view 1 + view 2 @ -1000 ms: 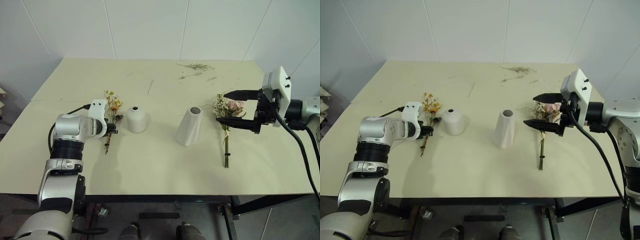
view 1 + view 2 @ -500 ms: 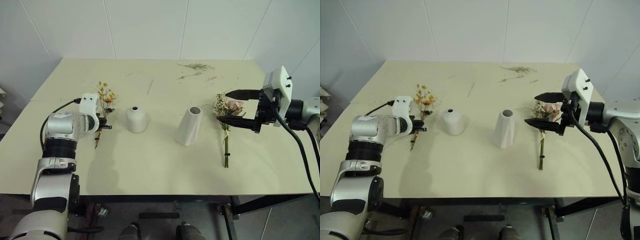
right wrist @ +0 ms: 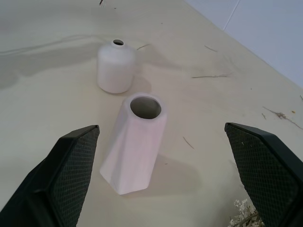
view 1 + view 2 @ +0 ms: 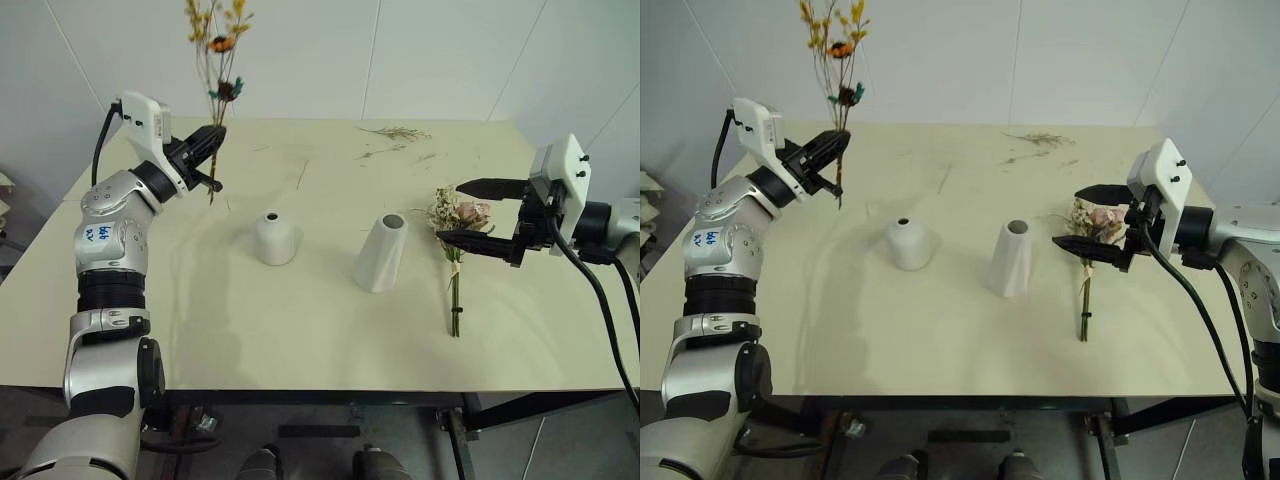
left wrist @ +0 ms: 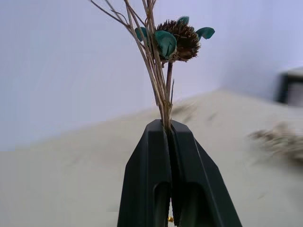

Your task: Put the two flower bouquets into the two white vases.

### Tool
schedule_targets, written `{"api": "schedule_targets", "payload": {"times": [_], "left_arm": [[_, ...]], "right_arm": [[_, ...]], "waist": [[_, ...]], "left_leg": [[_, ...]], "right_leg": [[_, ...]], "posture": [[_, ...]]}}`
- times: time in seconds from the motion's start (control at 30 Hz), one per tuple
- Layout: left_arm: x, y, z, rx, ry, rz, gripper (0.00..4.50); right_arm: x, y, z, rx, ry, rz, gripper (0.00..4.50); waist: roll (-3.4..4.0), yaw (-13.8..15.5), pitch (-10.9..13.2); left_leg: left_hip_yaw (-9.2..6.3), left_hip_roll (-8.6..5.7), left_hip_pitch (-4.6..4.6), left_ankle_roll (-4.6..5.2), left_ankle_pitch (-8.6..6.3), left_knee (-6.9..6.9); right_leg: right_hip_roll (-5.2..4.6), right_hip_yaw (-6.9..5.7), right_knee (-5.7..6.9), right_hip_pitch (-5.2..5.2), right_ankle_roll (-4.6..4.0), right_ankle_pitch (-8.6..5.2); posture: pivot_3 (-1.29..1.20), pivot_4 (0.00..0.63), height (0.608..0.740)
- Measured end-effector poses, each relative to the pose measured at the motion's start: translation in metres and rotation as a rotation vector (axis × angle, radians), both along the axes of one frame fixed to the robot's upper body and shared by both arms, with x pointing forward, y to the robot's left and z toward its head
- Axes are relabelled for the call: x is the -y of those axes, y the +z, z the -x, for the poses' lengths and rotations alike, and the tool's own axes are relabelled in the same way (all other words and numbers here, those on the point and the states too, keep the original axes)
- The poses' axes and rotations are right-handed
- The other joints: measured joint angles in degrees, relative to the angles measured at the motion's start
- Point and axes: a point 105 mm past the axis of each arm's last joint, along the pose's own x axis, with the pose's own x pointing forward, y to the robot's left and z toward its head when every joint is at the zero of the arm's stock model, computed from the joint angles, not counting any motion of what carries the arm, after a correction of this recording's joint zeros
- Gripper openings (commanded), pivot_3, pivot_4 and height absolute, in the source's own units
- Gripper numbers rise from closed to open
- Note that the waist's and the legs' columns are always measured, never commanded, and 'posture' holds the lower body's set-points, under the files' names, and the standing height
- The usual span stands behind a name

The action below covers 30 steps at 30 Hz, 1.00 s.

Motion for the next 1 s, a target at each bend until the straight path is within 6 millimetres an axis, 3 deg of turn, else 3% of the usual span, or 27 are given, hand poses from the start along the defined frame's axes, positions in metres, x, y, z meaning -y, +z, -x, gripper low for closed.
{"api": "schedule_targets", "payload": {"times": [0.13, 0.4, 0.7, 1.0], "left_arm": [[0.01, 0.002, 0.01, 0.066, -0.159, 0.047, 0.03], [0.012, 0.018, 0.018, 0.152, -0.394, 0.187, 0.03], [0.02, 0.0, 0.017, 0.073, -0.602, 0.271, 0.03], [0.03, -0.019, 0.008, -0.009, -0.611, 0.277, 0.03]], "right_arm": [[-0.001, -0.003, 0.002, -0.003, 0.0, 0.0, 4.5], [0.0, 0.0, 0.01, 0.026, 0.002, -0.015, 4.5], [0.003, 0.005, 0.021, 0.056, 0.018, -0.108, 4.5], [0.004, 0.0, 0.026, 0.055, -0.009, -0.125, 4.5]], "waist": [[0.0, -0.19, 0.0], [0.0, -0.14, 0.0], [-0.01, -0.17, 0.01], [-0.01, -0.1, 0.01]], "left_leg": [[0.02, 0.0, 0.0, 0.05, -0.02, 0.1], [0.03, 0.0, -0.01, 0.11, -0.05, 0.16], [0.03, 0.0, -0.01, 0.13, -0.05, 0.16], [0.03, 0.0, -0.02, 0.13, -0.06, 0.17]], "right_leg": [[0.0, 0.03, 0.04, 0.01, 0.06, 0.03], [0.01, 0.04, 0.06, 0.01, 0.1, 0.05], [0.02, 0.04, 0.08, 0.01, 0.1, 0.05], [0.02, 0.04, 0.07, 0.0, 0.1, 0.05]], "posture": [[0.0, 0.15, 0.74], [0.0, 0.15, 0.74], [0.0, 0.15, 0.74], [0.0, 0.15, 0.74]]}}
